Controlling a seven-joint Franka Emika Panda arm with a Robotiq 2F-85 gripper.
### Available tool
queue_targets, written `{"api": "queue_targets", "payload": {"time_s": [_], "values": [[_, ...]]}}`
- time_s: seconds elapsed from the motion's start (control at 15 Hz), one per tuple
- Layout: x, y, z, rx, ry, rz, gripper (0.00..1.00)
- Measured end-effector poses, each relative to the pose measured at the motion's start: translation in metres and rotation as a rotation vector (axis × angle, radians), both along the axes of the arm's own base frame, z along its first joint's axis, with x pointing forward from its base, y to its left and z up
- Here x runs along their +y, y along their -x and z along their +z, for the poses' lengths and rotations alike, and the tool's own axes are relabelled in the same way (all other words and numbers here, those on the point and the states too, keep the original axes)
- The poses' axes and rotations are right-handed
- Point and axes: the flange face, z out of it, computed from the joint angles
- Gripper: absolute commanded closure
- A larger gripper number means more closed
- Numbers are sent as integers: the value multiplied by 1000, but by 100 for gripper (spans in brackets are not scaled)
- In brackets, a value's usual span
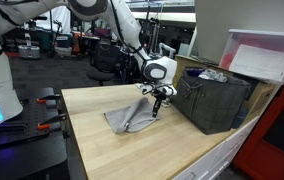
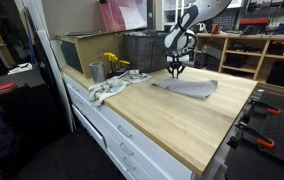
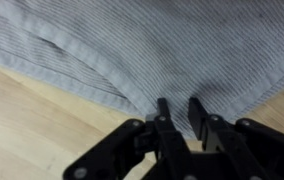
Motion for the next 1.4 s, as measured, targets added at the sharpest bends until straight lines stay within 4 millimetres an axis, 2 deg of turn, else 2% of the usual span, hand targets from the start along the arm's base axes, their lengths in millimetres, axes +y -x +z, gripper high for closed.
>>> {"api": "queue_targets", "payload": {"time_s": [0.6, 0.93, 1.0, 1.07, 1.27, 1.4], "values": [[7, -5, 1, 1, -9, 9, 100], [5, -14, 15, -25, 8, 11, 100], [4, -17, 19, -33, 13, 11, 74], [3, -19, 23, -37, 17, 12, 73], [3, -20, 26, -10, 7, 14, 51], [5, -17, 21, 31, -9, 15, 38]]}}
